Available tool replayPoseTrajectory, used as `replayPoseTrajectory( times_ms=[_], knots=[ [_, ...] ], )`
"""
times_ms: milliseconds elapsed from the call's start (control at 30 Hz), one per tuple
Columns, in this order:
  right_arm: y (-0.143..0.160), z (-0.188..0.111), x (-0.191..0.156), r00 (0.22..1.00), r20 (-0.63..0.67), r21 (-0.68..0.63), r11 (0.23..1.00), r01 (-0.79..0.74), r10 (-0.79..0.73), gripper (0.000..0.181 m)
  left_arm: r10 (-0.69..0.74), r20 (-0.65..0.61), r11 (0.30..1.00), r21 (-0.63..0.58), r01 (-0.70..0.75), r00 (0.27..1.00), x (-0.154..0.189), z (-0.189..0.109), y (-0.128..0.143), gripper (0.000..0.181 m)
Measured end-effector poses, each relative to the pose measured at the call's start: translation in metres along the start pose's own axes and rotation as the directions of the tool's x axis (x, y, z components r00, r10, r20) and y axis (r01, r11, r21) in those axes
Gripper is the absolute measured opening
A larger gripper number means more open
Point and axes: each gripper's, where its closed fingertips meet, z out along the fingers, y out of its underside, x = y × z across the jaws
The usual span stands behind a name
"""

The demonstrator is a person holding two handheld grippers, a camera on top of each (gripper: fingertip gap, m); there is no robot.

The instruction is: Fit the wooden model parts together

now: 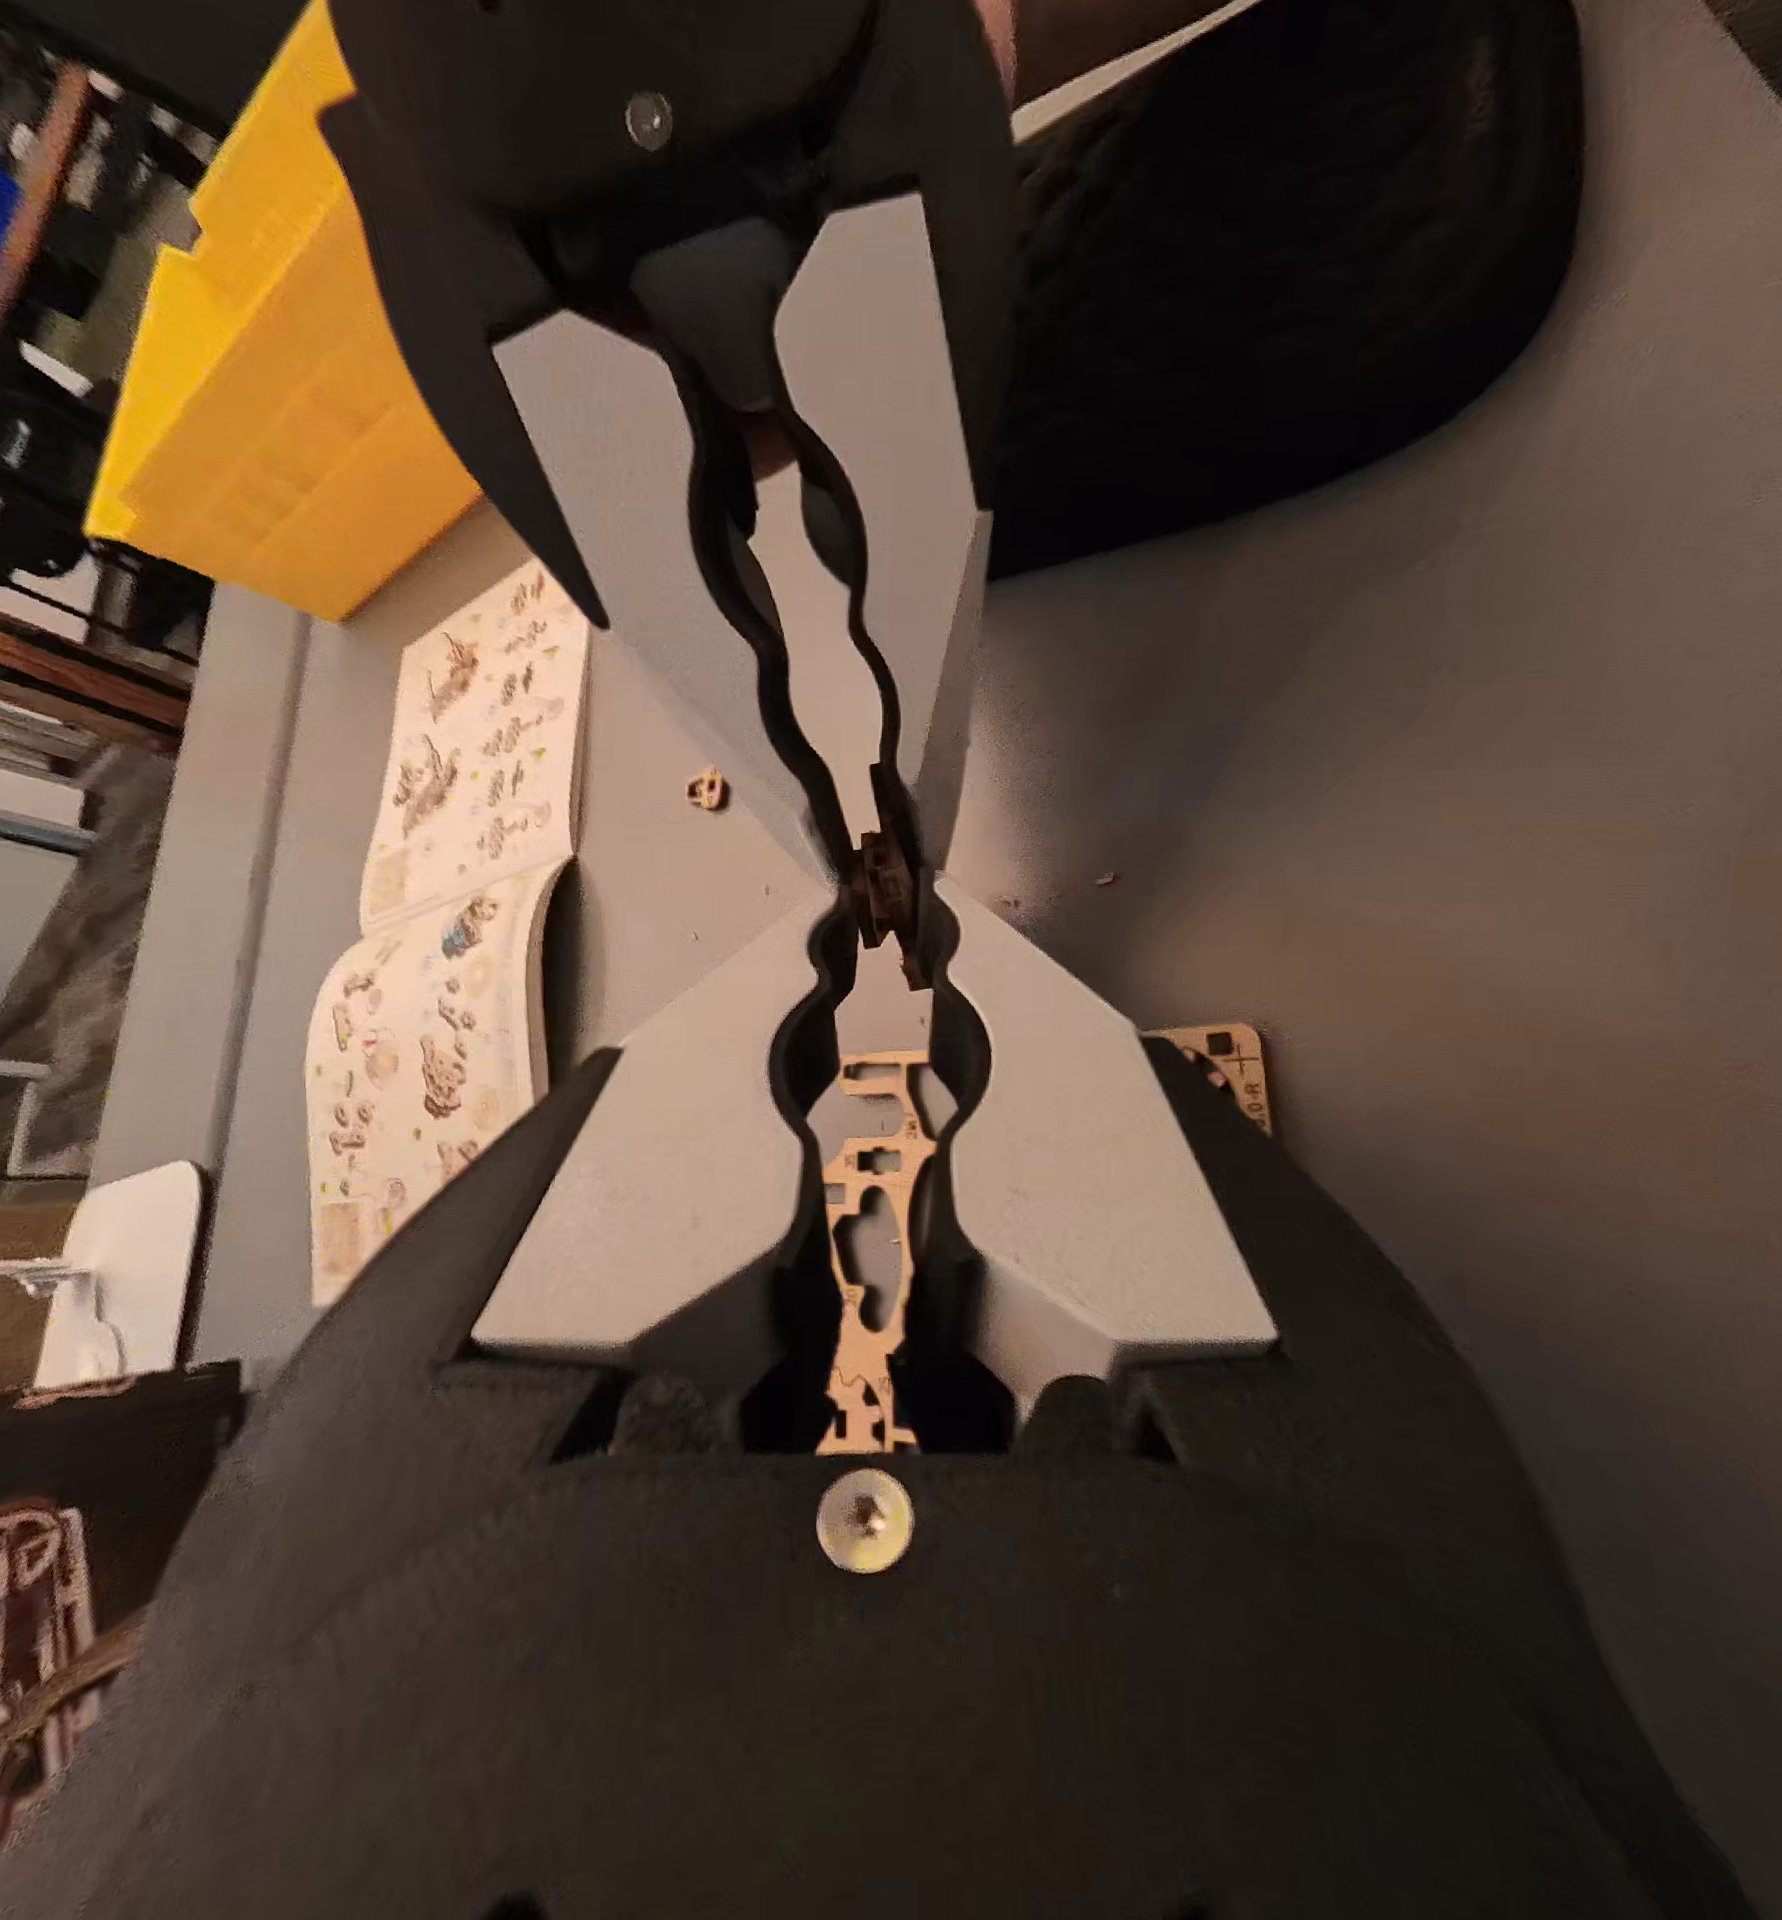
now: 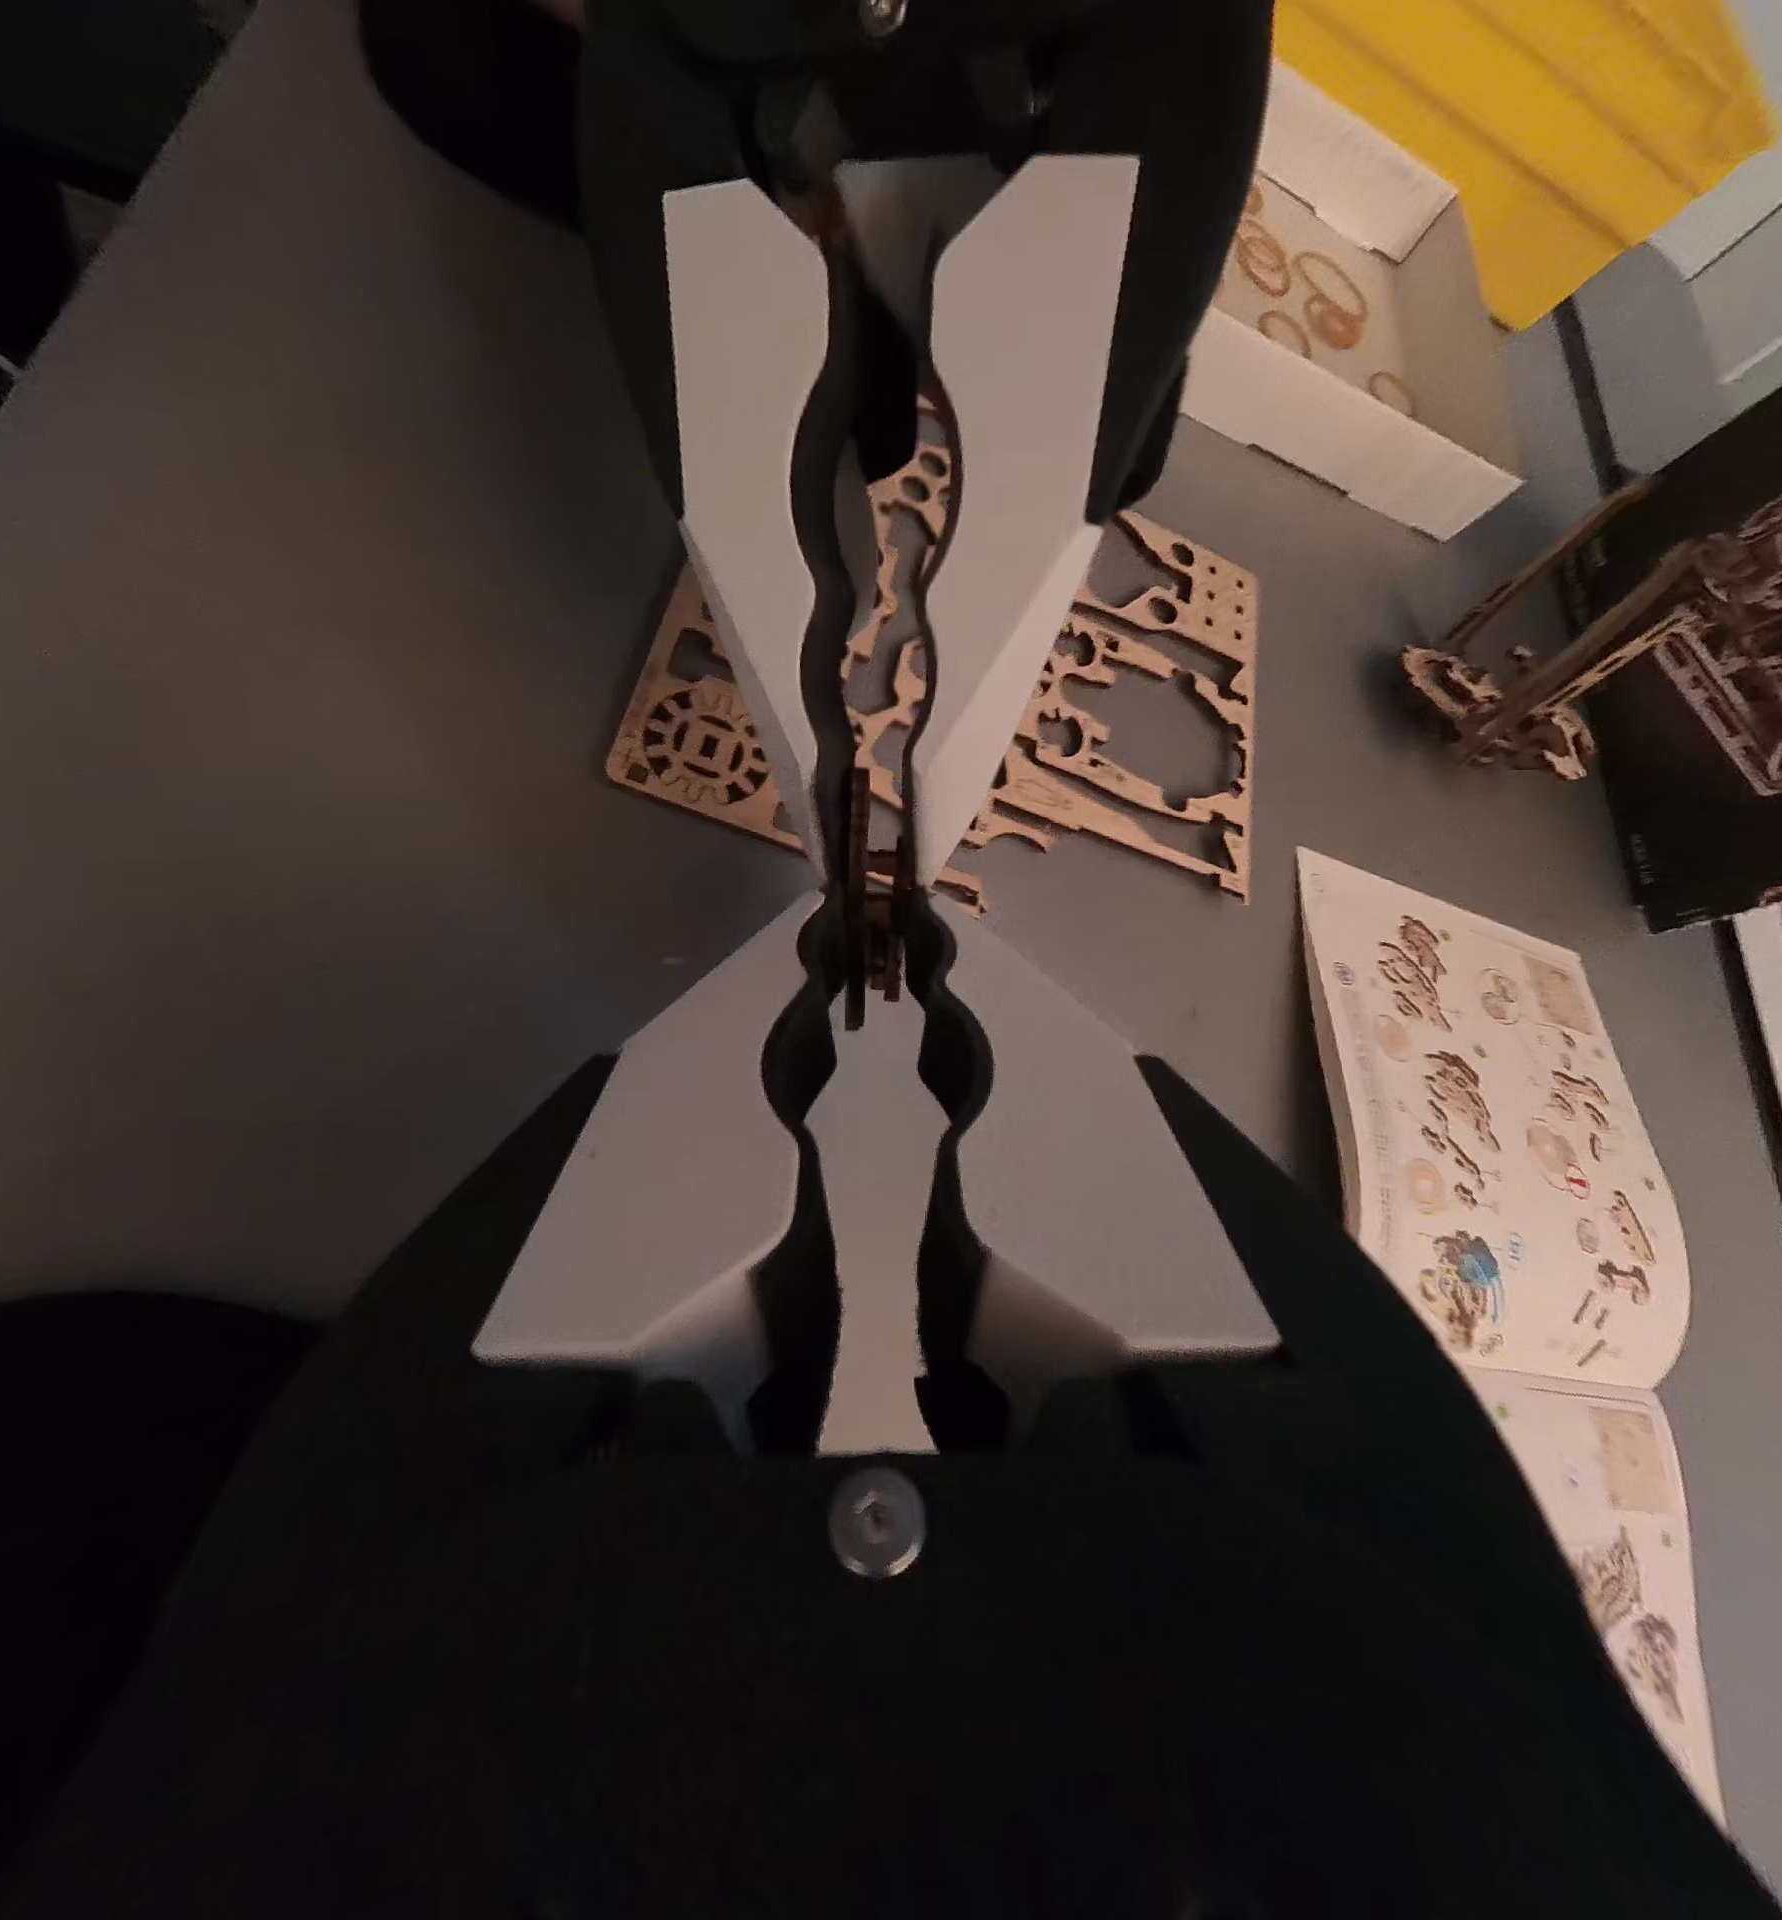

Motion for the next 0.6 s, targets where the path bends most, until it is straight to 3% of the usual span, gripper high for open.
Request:
replayPoseTrajectory(
  times_ms=[67,167,233,333,433,600],
  knots=[
    [0.002,0.001,0.012,0.997,-0.046,0.028,0.998,-0.053,0.054,0.008,-0.039,0.043,0.999,0.004,0.039,0.998,-0.01,0.0,0.004,0.01],
    [-0.005,-0.011,0.022,0.949,0.08,0.175,0.933,-0.313,0.304,0.008,-0.268,0.006,0.956,0.127,0.265,0.963,-0.027,-0.009,-0.005,0.013],
    [-0.004,-0.017,0.028,0.903,0.144,0.213,0.879,-0.427,0.404,0.008,-0.371,-0.017,0.915,0.162,0.369,0.929,-0.039,-0.019,-0.001,0.025],
    [-0.017,-0.024,0.034,0.838,0.247,0.312,0.779,-0.543,0.486,0.008,-0.497,-0.113,0.833,0.218,0.509,0.861,-0.045,-0.023,-0.004,0.028],
    [-0.028,-0.031,0.04,0.795,0.296,0.379,0.698,-0.607,0.53,0.008,-0.554,-0.206,0.786,0.189,0.589,0.806,-0.035,-0.017,-0.005,0.035],
    [-0.032,-0.027,0.039,0.726,0.379,0.369,0.625,-0.688,0.575,0.008,-0.631,-0.275,0.694,0.217,0.686,0.725,-0.034,-0.015,-0.014,0.011]
  ],
)
